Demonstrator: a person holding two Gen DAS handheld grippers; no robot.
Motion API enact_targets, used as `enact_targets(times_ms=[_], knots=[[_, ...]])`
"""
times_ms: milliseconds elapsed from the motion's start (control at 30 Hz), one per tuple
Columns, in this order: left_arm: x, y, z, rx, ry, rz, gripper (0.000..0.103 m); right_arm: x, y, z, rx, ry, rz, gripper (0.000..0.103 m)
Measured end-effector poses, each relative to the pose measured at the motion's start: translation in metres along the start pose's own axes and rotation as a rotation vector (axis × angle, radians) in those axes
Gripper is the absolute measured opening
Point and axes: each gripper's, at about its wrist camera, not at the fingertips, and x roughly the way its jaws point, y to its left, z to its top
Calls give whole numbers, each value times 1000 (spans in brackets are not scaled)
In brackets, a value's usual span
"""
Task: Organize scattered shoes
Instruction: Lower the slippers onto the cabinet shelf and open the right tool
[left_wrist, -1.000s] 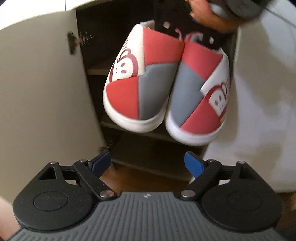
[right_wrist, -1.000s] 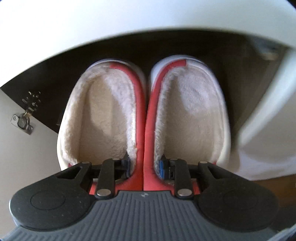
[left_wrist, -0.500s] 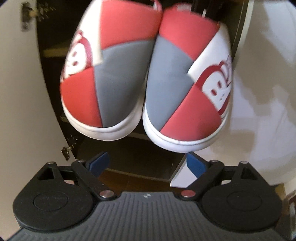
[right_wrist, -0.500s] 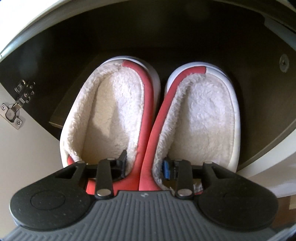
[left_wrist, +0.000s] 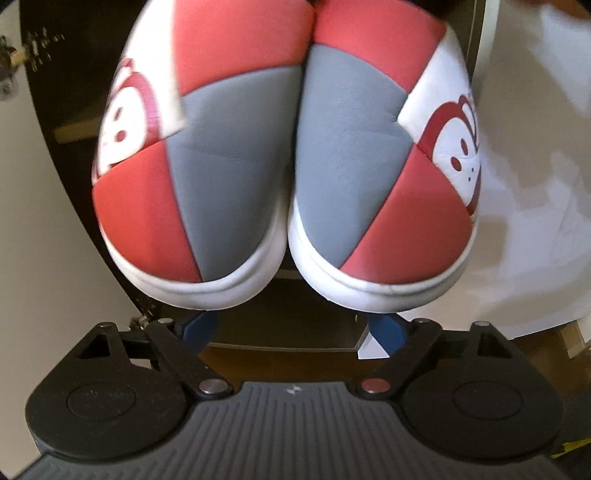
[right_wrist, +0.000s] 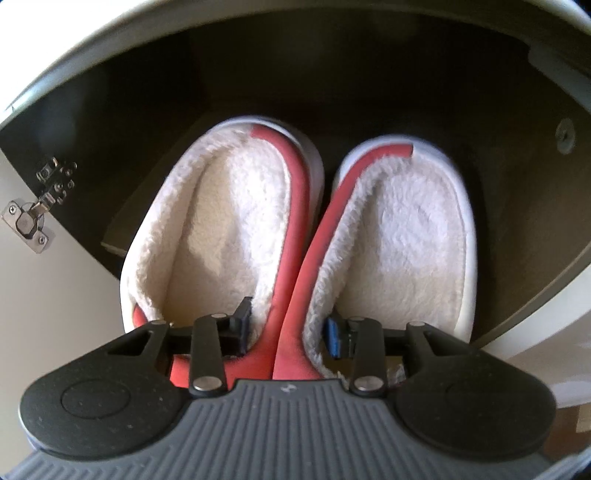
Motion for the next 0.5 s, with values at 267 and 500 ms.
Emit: enact_targets(times_ms=[267, 500], knots=[[-38, 12, 23, 97, -100, 18, 84, -24, 5, -17, -116, -374, -90, 81], [-41, 10, 39, 236, -67, 24, 84, -61, -12, -46, -286, -493, 20, 71]])
